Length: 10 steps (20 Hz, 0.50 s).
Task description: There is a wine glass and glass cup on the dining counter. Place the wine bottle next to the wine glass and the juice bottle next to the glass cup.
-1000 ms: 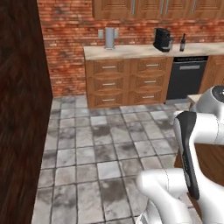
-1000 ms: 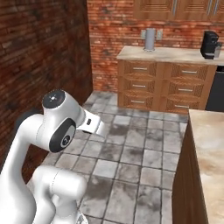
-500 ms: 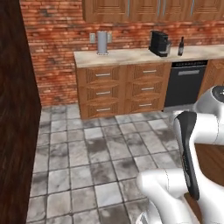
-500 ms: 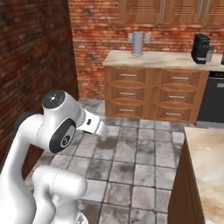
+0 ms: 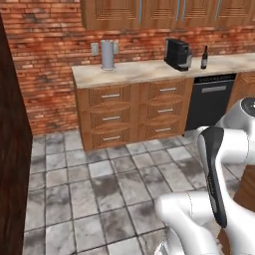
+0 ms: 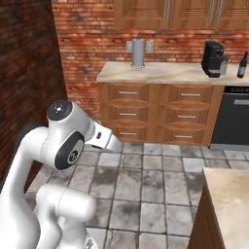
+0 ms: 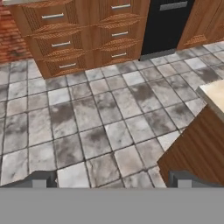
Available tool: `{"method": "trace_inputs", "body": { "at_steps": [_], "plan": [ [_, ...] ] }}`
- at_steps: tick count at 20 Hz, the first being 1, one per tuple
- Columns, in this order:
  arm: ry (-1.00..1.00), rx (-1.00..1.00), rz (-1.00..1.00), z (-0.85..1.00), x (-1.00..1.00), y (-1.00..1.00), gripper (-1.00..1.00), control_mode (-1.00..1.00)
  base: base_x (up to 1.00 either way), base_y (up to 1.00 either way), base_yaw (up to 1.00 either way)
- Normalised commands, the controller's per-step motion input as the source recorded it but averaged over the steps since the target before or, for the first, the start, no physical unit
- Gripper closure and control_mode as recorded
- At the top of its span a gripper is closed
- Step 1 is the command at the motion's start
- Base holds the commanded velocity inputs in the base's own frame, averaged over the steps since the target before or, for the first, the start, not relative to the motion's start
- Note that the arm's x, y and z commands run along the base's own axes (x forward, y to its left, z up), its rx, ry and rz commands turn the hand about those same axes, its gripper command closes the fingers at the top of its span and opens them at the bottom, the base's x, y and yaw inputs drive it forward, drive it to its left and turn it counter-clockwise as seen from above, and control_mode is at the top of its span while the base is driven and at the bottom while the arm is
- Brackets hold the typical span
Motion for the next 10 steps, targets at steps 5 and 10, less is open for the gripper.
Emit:
{"method": "trace_inputs", "body": {
  "at_steps": [5,10],
  "plan": [
    [0.0,0.0,0.0,0.0,0.0,0.0,-1.0,1.0,0.89,0.0,-0.1],
    [0.0,0.0,0.0,0.0,0.0,0.0,-1.0,1.0,0.88,-0.1,-0.01]
  ]
}}
